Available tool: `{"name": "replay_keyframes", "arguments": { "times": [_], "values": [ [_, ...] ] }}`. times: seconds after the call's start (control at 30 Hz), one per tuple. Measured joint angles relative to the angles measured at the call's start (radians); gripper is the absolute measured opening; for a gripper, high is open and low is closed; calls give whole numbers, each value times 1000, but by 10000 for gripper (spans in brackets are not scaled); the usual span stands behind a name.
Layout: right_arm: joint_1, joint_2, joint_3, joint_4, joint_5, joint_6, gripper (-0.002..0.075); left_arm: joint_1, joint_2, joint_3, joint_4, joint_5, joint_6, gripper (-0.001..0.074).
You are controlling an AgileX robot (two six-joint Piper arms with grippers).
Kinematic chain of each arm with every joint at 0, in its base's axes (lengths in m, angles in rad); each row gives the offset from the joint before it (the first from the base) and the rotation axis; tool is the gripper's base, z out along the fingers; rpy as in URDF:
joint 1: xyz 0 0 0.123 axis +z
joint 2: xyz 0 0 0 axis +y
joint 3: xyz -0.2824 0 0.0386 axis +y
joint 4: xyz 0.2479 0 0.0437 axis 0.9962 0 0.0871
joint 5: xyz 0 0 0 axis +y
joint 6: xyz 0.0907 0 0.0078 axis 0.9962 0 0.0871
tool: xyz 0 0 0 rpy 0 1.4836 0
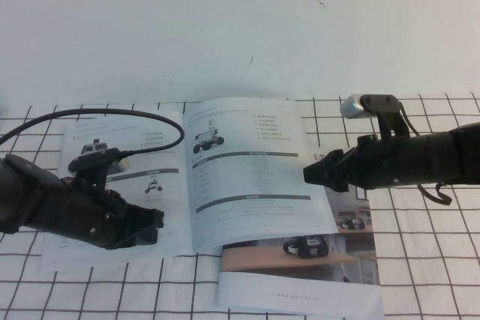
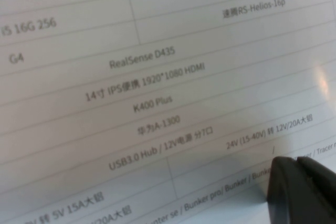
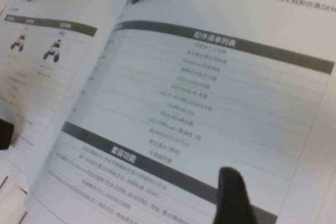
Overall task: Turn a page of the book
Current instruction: Open the closed book
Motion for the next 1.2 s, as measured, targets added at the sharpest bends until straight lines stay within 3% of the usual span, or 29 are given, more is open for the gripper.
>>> {"name": "replay_keyframes", "arguments": {
  "times": [1.2],
  "values": [
    [48, 54, 0, 1, -55, -32, 415, 0, 0, 0, 0, 0, 2, -4]
  ]
}}
